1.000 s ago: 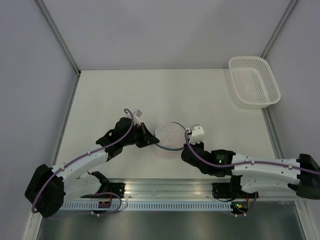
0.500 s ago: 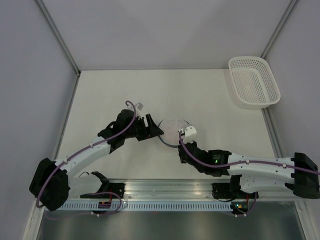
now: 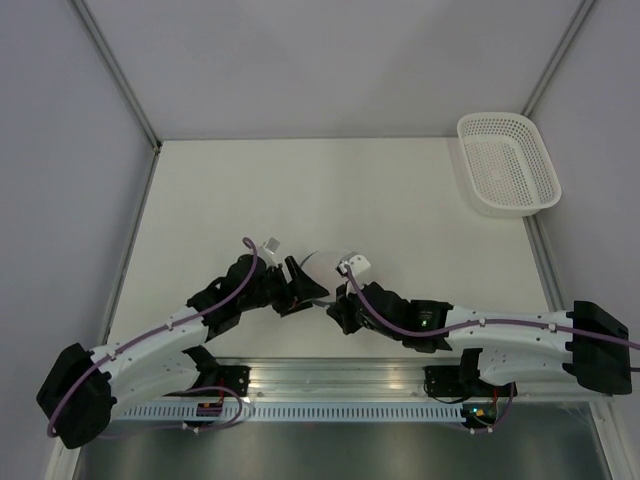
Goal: Unzip the laundry bag and remove the bra
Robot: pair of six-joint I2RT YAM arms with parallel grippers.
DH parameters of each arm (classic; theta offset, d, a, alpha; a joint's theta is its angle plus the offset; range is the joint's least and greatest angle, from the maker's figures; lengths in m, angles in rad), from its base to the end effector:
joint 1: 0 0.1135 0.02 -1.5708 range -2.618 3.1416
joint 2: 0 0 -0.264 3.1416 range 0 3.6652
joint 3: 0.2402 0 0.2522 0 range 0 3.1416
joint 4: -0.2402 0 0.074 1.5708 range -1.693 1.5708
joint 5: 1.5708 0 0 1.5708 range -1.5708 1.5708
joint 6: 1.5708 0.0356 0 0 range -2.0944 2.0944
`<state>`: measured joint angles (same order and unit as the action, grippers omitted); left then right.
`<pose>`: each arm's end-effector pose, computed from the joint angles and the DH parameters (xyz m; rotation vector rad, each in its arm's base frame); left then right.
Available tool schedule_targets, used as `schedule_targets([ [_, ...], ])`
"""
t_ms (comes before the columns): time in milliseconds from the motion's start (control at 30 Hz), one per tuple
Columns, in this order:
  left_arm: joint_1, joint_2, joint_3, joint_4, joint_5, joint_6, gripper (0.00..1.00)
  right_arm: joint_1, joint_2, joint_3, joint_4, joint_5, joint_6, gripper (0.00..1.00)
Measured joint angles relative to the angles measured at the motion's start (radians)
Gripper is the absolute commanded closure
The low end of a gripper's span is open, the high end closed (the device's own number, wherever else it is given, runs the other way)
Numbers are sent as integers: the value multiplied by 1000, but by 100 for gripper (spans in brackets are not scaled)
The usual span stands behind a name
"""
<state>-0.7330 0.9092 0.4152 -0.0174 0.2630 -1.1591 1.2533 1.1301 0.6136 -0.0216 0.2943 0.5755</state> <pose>0.1398 -0.1383 0.2054 -0.3244 2.3750 -1.3199 0.0856 0.2275 0.2281 -0.5510 2.1142 0.7822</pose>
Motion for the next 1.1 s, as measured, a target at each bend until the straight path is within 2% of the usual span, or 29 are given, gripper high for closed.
schedule_targets([
  [67,-39,51,-2,38,-1,-24,39,0,23,0,26,-29,0,100],
  [100,-55,75,-2,56,-1,-34,50,-1,30,0,32,-37,1,100],
  [133,-66,95,-3,73,-2,-46,73,-1,35,0,38,-51,1,100],
  [167,-72,107,-4,85,-3,-60,85,-1,37,0,39,-59,1,100],
  [200,-76,112,-8,94,-5,-61,94,-1,37,0,38,-65,1,99],
  [233,-76,113,-10,102,-11,-69,98,-1,36,0,37,-66,1,100],
  [433,-82,69,-10,94,-69,-71,98,-2,-5,0,-38,-26,4,100],
  [667,-78,11,3,28,-116,-48,98,-4,-28,34,-301,161,96,99],
  [900,-69,39,17,29,-79,14,98,-71,104,98,-438,312,205,99],
  [1100,-62,90,82,29,-21,138,98,-163,240,146,-445,373,238,100],
])
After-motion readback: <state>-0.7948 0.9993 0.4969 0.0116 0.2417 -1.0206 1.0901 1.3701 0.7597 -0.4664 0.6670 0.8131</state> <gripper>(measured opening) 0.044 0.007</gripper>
